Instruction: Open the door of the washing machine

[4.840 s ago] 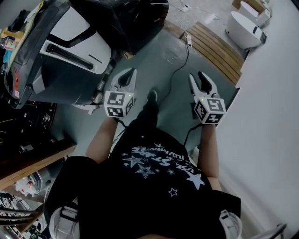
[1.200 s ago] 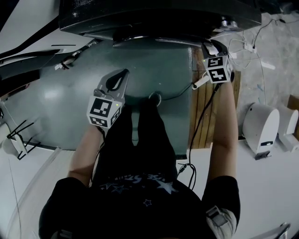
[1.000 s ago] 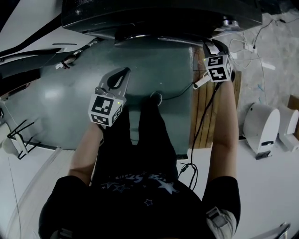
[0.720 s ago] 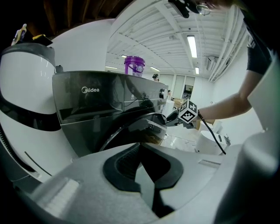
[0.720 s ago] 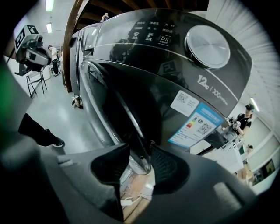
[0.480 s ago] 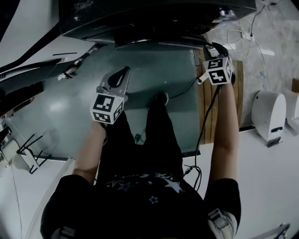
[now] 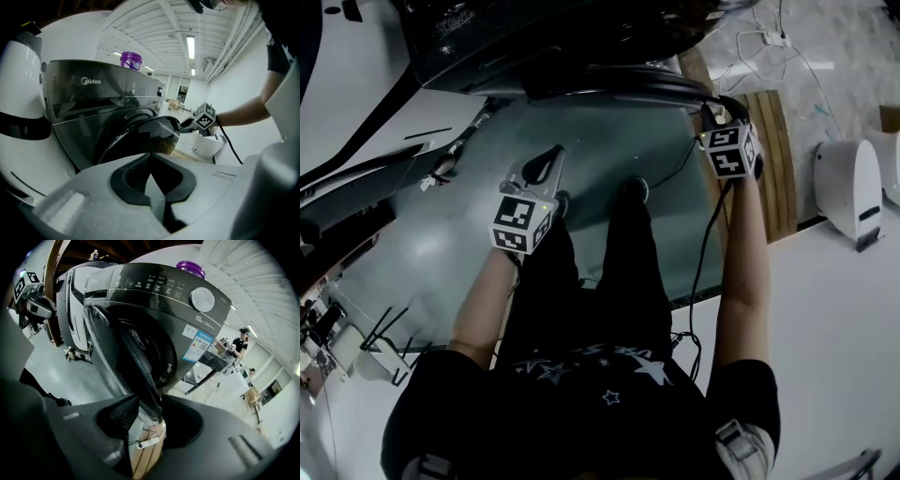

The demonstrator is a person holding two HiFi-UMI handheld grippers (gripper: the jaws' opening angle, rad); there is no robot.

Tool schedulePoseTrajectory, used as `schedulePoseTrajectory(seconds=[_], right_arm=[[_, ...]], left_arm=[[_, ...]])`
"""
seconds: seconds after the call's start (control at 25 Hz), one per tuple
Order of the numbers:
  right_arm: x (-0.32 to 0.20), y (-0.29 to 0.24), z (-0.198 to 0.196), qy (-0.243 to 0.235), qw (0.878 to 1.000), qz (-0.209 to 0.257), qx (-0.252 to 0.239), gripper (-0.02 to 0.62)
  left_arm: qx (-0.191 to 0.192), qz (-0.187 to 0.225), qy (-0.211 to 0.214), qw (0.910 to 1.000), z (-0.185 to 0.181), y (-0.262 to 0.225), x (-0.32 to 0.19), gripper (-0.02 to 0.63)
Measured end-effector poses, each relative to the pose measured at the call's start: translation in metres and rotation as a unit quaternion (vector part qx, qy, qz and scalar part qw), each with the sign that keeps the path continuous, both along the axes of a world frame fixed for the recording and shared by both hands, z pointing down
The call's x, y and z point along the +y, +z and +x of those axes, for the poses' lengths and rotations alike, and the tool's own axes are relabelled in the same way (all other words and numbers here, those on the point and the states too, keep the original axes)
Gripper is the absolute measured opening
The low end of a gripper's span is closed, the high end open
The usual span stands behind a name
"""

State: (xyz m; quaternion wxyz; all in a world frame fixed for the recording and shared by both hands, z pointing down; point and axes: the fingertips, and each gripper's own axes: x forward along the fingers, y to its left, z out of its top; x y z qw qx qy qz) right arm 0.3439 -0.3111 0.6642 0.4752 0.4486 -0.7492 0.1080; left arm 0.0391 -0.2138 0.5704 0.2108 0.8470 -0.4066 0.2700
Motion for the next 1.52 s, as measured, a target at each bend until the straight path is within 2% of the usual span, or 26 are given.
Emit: schedulePoseTrajectory(seconds=[0.44,0.8,0.92,1.16,1.36,1.52], right_arm=[[0.089,-0.005,-0.008,0.068,0.997,-0.006,-0.02,0.143],[0.159,-0.008,-0.025,0.125,0.992,-0.002,-0.005,0.127],[0.184,-0.007,-0.035,0.159,0.987,-0.002,-0.005,0.127],[0.234,-0.005,-0.061,0.209,0.978,-0.007,0.002,0.123],[0.27,-0.006,-0.091,0.257,0.966,-0.027,-0.009,0.121],[0.294,-0.007,-0.112,0.283,0.959,-0.028,-0.006,0.121]], left_arm=[[0.011,0.003,0.067,0.9977,0.007,0.0,0.029,0.011],[0.013,0.0,0.135,0.9908,-0.005,0.007,0.054,0.011],[0.016,-0.002,0.166,0.9861,-0.013,0.007,0.063,0.011],[0.016,0.005,0.248,0.9687,-0.027,0.006,0.084,0.011],[0.025,-0.009,0.285,0.9582,-0.04,0.003,0.103,0.011],[0.018,-0.029,0.308,0.9507,-0.047,0.004,0.118,0.011]])
